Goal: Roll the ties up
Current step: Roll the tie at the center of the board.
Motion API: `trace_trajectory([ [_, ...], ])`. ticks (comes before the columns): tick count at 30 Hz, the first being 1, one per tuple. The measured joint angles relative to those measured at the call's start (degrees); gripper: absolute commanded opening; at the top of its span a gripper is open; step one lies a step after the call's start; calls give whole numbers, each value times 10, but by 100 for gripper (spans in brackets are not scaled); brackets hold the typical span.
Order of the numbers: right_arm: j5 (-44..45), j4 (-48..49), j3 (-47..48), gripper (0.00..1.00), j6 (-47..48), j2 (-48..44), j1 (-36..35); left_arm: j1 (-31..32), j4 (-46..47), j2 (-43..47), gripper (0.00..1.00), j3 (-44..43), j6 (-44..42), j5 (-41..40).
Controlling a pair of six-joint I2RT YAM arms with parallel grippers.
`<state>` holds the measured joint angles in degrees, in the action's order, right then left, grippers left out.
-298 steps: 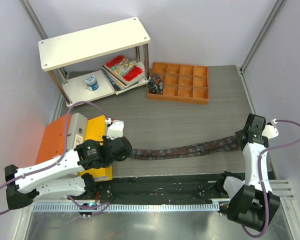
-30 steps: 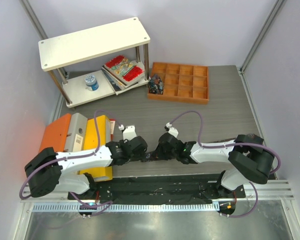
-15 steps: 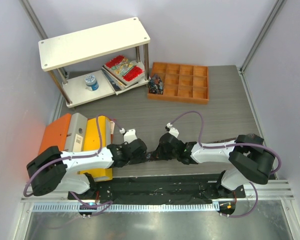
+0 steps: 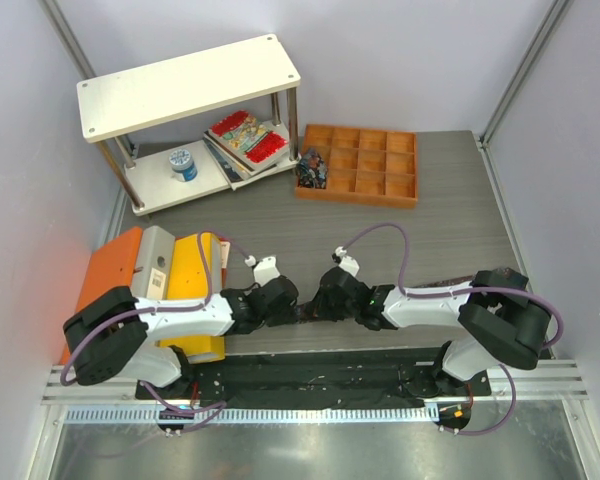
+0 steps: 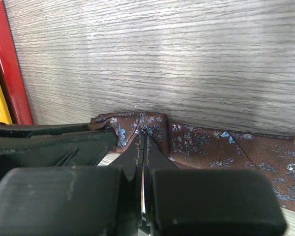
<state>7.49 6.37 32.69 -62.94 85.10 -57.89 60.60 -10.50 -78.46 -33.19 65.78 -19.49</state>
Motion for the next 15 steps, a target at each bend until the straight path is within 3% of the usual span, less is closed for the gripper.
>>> trace_trajectory([
  [6, -1, 14, -8, 1, -4, -1, 1, 0, -7, -10, 0, -15, -2, 3],
  [15, -15, 13, 0, 1, -6, -2, -2, 1, -173, -8, 0, -115, -19, -8],
])
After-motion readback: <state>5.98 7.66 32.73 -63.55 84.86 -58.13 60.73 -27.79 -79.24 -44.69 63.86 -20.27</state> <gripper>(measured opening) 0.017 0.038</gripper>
